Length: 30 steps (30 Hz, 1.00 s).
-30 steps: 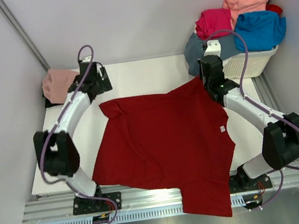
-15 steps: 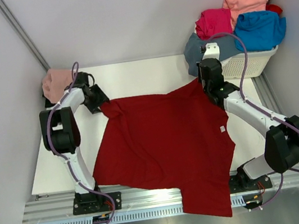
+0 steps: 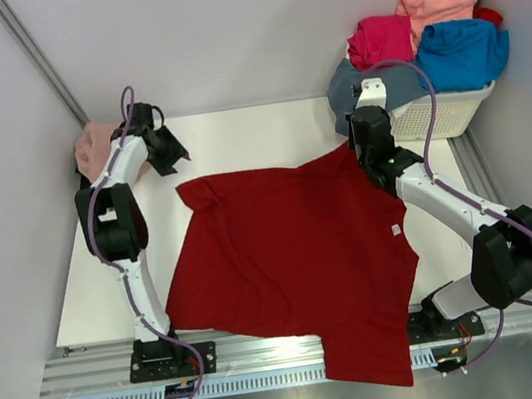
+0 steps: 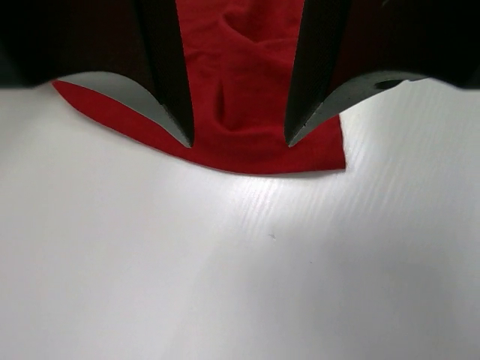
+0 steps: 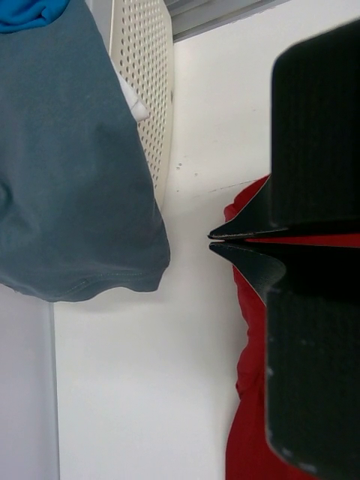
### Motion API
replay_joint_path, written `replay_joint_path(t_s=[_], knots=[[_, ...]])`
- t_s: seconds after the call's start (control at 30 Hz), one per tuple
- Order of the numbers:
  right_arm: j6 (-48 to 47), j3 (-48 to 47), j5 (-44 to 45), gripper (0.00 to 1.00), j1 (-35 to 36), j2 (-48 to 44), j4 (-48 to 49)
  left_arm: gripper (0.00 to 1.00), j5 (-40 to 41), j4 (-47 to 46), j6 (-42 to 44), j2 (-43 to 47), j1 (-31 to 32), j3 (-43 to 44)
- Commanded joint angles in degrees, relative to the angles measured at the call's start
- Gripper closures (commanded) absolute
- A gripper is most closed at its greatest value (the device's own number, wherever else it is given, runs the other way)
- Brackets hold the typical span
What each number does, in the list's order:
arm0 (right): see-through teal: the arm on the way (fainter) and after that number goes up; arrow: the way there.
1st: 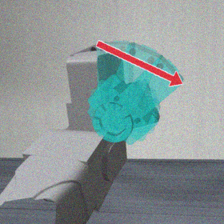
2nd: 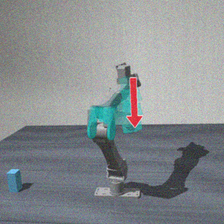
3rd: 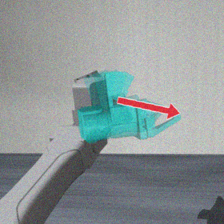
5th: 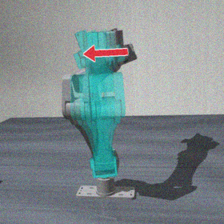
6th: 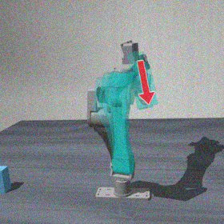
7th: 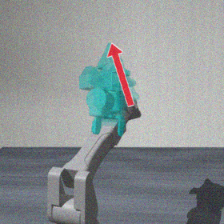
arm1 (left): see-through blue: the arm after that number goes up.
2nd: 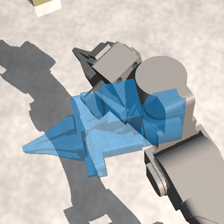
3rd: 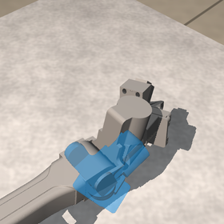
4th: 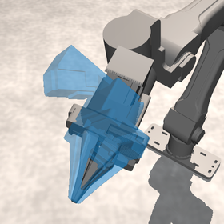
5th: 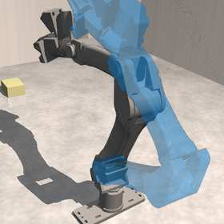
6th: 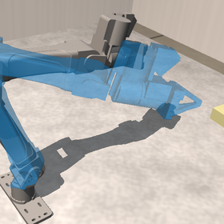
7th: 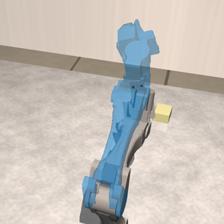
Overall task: Fold and stack the t-shirts
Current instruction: Flatten out the tshirt
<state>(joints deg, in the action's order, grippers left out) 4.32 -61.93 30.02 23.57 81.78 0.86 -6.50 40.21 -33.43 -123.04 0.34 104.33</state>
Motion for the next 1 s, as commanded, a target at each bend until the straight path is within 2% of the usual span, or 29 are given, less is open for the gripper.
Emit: replay_joint_path(t_s=[0.0, 0.2, 0.4, 0.77, 0.93, 0.97], knots=[[0.9, 0.1, 2.2, 1.00, 0.2, -1.9, 1.0, 0.45, 3.9, 6.7, 1.0, -3.6, -0.2, 5.0], [1.0, 0.2, 2.3, 1.00, 0.6, -2.7, 0.8, 0.57, 6.1, 9.3, 1.9, -6.2, -0.2, 5.4], [1.6, 0.1, 2.1, 1.00, 0.6, -3.0, 1.2, 0.57, 9.2, 10.9, 4.1, -6.5, -0.2, 4.9], [1.9, -1.3, 1.4, 1.00, 1.5, -2.2, 1.1, 0.51, 11.9, 14.0, 6.8, -9.2, -0.2, 10.2], [1.9, -2.2, 0.9, 1.00, 1.7, -2.1, 0.4, 0.42, 9.9, 15.0, 7.0, -10.3, -0.2, 12.3], [1.9, -2.3, 0.9, 1.00, 1.7, -2.1, 0.2, 0.36, 10.1, 15.7, 7.2, -11.6, -0.2, 13.7]])
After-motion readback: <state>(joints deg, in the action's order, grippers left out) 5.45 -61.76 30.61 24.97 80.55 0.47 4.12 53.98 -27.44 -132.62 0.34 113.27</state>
